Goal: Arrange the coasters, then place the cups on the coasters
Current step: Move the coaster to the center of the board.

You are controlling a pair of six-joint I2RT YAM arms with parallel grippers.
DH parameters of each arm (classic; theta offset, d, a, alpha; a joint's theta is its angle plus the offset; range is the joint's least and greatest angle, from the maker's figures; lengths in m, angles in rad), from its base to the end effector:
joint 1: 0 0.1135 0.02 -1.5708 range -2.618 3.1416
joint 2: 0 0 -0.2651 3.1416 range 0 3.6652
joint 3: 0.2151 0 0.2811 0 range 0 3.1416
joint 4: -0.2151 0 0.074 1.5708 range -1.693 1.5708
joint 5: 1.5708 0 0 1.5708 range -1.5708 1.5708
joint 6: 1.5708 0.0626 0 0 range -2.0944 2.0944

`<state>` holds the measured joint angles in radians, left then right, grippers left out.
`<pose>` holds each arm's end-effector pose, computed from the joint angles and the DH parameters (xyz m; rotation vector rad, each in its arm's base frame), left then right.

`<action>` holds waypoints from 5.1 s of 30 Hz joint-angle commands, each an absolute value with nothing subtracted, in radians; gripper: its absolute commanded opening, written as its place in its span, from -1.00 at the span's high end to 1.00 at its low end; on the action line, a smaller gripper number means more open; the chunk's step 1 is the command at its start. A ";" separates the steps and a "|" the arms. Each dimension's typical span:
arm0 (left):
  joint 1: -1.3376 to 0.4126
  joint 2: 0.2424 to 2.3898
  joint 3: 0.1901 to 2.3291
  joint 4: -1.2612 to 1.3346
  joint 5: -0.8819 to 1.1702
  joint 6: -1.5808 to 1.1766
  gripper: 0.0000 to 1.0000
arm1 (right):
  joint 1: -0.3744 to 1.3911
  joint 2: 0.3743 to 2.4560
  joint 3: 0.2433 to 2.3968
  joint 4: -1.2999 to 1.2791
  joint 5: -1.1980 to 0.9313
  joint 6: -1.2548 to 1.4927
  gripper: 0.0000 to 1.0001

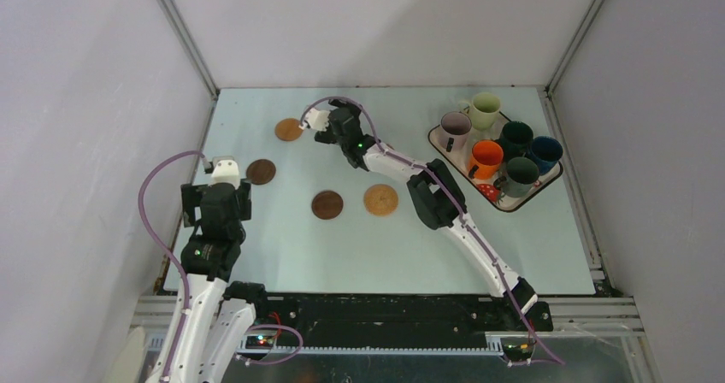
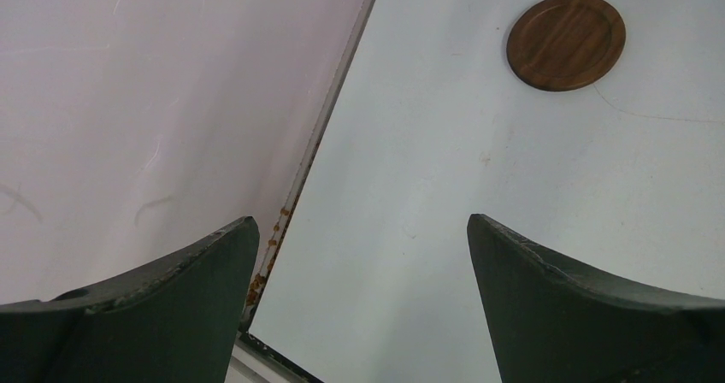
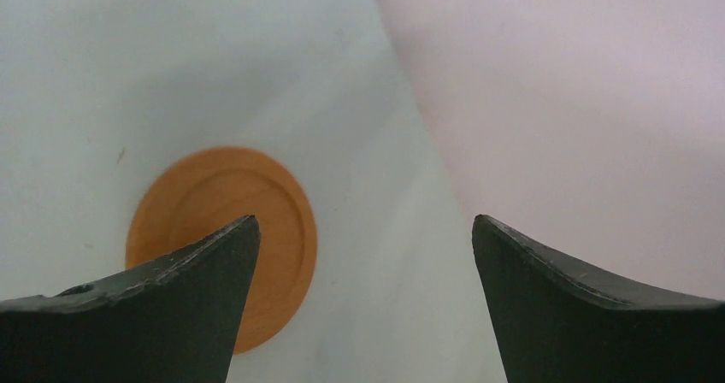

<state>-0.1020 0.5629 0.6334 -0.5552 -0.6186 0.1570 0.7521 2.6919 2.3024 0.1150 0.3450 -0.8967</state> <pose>0.1789 0.0182 0.2759 -0.1233 2.0182 0.6671 0.4990 0.4378 0.1439 -1.1816 1.4224 -0.4189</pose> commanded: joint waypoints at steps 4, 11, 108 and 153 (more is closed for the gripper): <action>-0.092 0.581 0.622 -0.512 -0.661 0.139 -0.99 | 0.730 2.705 2.287 0.047 0.247 -0.958 -0.99; -0.091 0.578 0.623 -0.511 -0.663 0.140 -0.99 | 0.744 2.601 2.220 -0.225 -0.055 -0.830 -0.99; -0.071 0.549 0.620 -0.507 -0.701 0.142 -0.97 | 1.051 2.504 2.209 -0.540 -0.080 -0.621 -1.00; -0.070 0.980 0.832 -0.558 -0.573 0.273 -0.97 | 0.747 1.777 1.701 -0.700 -0.029 -0.522 -1.00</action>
<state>-0.0776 0.8013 0.6971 -0.5671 -0.5694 0.2234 0.8371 1.9942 1.8507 -0.6601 -0.0391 -0.5854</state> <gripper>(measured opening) 0.985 0.996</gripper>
